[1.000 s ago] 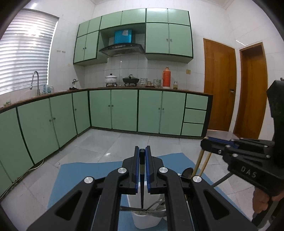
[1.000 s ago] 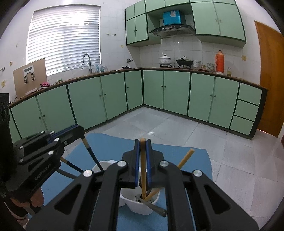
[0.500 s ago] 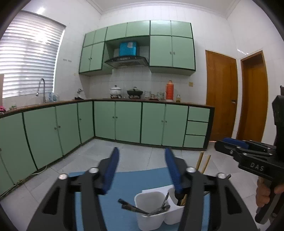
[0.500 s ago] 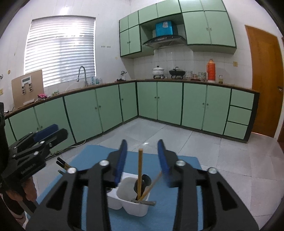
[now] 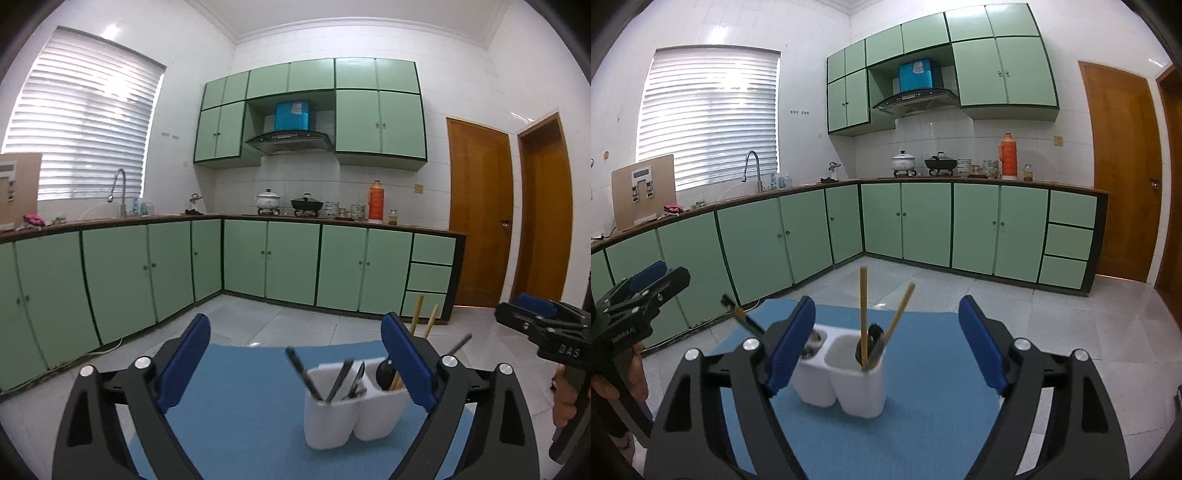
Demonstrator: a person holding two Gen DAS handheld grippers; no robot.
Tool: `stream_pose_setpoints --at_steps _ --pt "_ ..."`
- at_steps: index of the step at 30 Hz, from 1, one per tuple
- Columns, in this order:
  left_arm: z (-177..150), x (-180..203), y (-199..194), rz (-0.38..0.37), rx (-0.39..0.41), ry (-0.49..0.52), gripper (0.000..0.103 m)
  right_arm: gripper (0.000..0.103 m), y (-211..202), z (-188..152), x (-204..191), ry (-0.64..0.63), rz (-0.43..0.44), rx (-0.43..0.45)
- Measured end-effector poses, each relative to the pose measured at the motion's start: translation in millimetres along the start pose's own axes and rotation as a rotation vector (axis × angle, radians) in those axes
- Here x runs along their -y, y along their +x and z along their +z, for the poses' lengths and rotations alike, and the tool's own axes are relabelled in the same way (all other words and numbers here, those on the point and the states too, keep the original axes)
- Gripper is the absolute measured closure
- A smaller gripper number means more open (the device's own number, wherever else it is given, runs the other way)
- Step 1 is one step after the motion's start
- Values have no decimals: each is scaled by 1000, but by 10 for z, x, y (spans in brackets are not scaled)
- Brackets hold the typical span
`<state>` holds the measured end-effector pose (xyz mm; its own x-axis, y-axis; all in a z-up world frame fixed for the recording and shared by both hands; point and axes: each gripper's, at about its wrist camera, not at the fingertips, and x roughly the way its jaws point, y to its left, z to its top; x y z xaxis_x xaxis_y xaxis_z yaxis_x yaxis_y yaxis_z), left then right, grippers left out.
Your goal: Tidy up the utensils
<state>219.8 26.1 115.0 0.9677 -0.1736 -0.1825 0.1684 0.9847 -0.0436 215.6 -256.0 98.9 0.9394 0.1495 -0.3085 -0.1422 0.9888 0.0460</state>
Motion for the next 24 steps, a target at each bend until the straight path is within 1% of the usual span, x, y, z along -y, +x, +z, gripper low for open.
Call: stream_pose_setpoints --at_steps 1,5,9,15,18,24 --pt "-34 -2 -50 5 -2 -2 9 19 -39 -36 -2 3 2 0" --pt "-200 -19 -225 15 -25 -5 7 14 -224 -252 -19 4 6 -9" --pt "-422 -18 -388 20 -70 -11 6 13 -356 -474 -54 8 10 -41" --pt "-698 16 -554 37 -138 -11 6 9 -502 -829 -89 37 -6 -114" --pt "-834 32 -644 34 -177 -27 6 8 -555 -941 -118 48 -19 -138" --pt "-1032 150 -797 28 -231 -10 6 7 -704 -1181 -248 50 -9 -198"
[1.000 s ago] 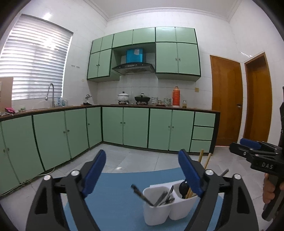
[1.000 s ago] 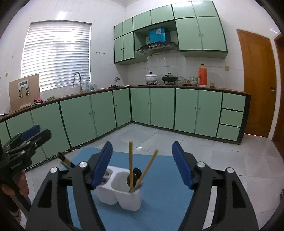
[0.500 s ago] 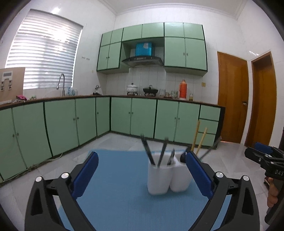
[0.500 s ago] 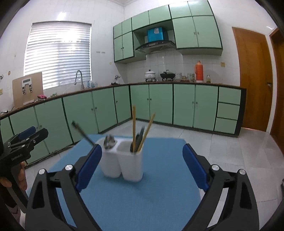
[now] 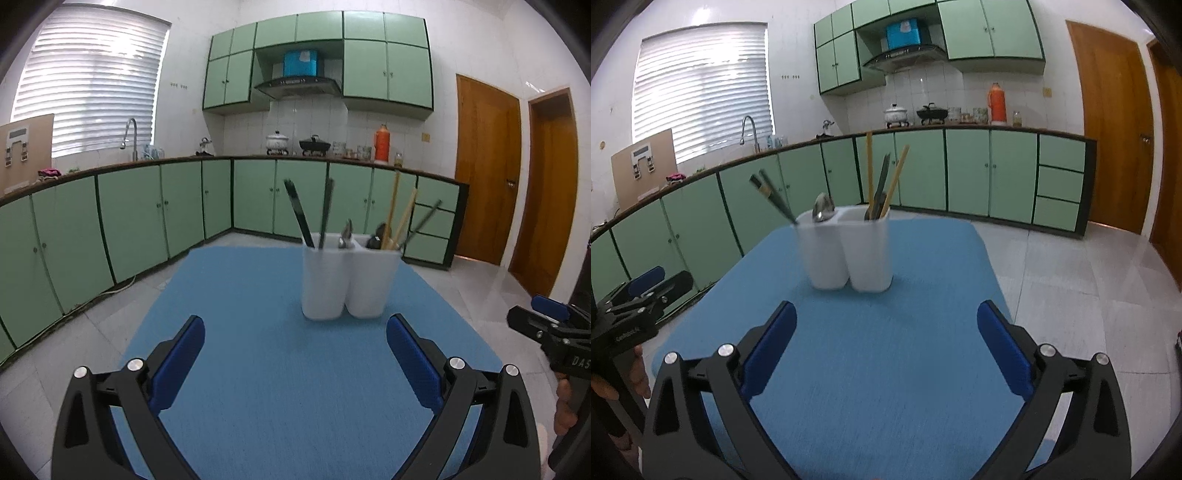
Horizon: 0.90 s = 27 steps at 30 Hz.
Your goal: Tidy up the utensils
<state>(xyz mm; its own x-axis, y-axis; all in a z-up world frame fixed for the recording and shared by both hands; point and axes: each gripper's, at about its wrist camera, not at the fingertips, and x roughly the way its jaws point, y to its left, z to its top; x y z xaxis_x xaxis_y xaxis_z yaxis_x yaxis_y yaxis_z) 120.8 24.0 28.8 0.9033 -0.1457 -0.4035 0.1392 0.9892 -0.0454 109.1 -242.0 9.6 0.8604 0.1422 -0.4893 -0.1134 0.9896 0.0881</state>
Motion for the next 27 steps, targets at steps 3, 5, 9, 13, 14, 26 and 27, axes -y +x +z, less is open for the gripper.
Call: stream_pose_setpoints --at_steps 3,5,9,13,14,26,27 --pt "-99 98 -87 -5 -23 20 6 7 -45 -85 -39 12 24 -17" --pt "-118 137 -119 -5 -36 28 6 7 -79 -125 -84 20 38 -29" --pt "-135 190 -226 -11 -44 20 6 7 -134 -130 -165 8 47 -32" --pt "-65 215 -306 -1 -41 33 6 7 -236 -34 -237 -22 41 -11" --pt "-42 213 -317 0 -38 28 6 7 -262 -36 -229 -23 40 -8" --pt "130 227 -469 -8 -4 17 6 7 -382 149 -254 -16 38 5" --pt "141 232 -470 -10 -6 16 6 7 -385 159 -256 -17 38 4"
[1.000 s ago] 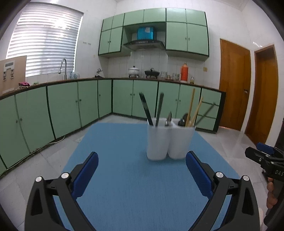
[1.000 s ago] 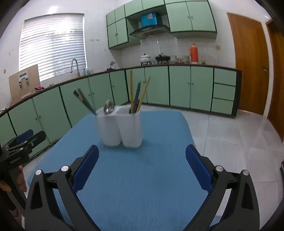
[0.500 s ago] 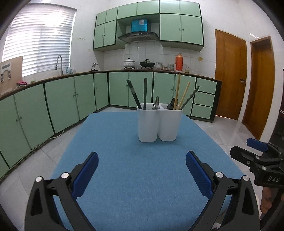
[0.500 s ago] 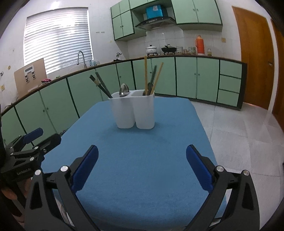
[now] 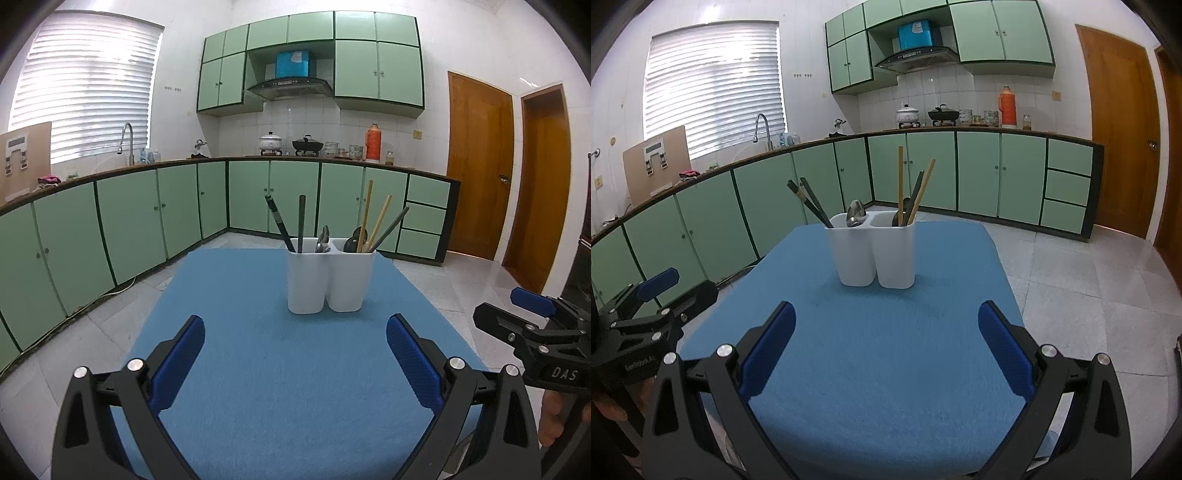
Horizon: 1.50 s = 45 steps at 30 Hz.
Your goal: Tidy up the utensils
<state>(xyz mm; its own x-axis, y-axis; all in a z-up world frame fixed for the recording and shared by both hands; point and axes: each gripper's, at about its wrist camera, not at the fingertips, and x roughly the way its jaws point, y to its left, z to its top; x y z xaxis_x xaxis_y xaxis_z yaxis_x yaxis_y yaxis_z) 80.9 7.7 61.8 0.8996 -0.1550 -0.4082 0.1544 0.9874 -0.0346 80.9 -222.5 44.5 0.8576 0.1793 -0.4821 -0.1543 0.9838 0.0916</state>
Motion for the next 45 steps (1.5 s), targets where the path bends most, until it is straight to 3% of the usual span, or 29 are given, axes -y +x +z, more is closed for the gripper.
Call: stream_pose_setpoints --at_steps 45 --pt "-22 9 -12 -6 -4 6 6 7 86 42 -83 -32 8 -16"
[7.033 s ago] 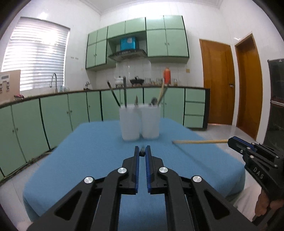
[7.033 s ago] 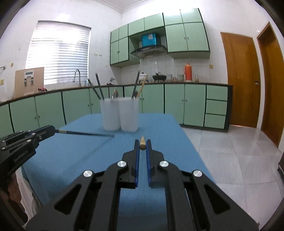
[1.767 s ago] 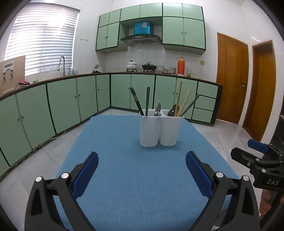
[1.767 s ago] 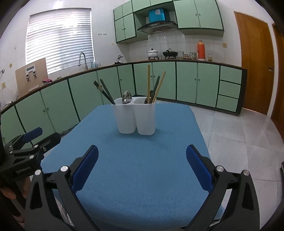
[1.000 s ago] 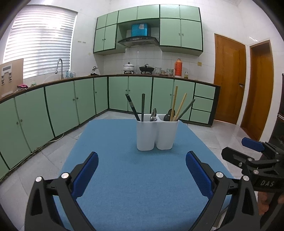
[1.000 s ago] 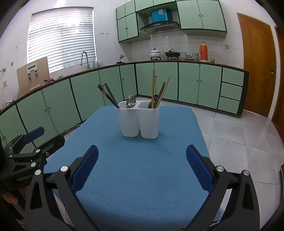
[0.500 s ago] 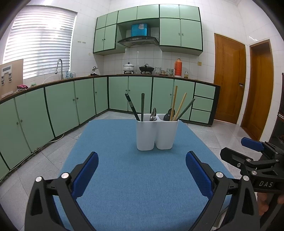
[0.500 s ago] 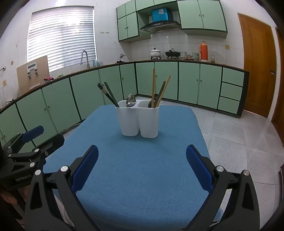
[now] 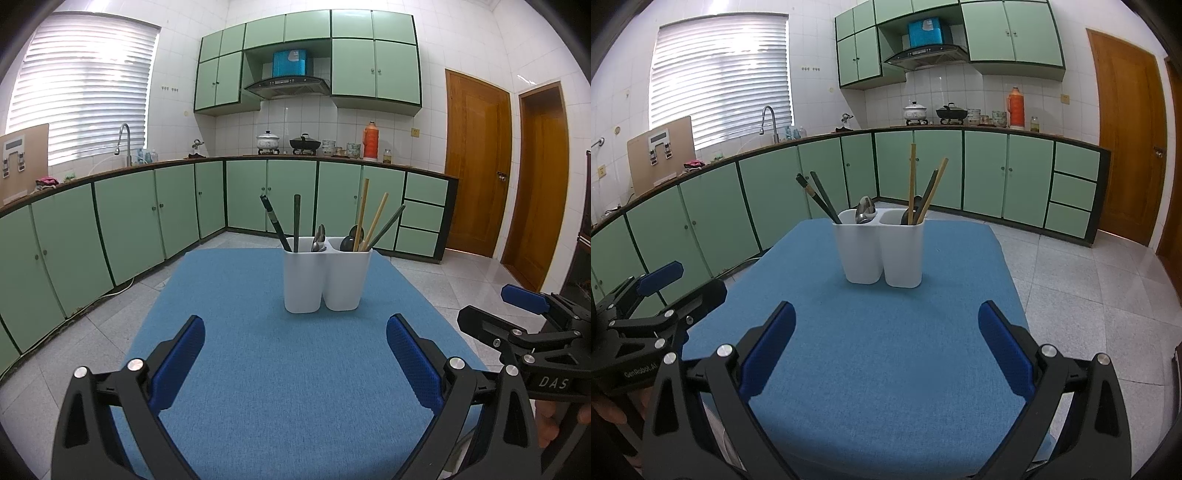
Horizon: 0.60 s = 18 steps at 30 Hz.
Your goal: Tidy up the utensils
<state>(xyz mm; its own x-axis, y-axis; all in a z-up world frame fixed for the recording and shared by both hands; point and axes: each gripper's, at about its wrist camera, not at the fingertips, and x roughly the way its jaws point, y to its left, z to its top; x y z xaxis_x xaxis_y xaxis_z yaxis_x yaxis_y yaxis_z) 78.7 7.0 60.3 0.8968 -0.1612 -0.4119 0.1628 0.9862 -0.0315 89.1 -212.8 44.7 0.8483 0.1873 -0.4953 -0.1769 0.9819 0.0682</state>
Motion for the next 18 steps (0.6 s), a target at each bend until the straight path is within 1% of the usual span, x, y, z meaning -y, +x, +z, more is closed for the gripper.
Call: stream_pose_setpoints --at_steps 18 --pt "3 -15 -7 0 1 1 6 7 6 -10 -2 0 0 0"
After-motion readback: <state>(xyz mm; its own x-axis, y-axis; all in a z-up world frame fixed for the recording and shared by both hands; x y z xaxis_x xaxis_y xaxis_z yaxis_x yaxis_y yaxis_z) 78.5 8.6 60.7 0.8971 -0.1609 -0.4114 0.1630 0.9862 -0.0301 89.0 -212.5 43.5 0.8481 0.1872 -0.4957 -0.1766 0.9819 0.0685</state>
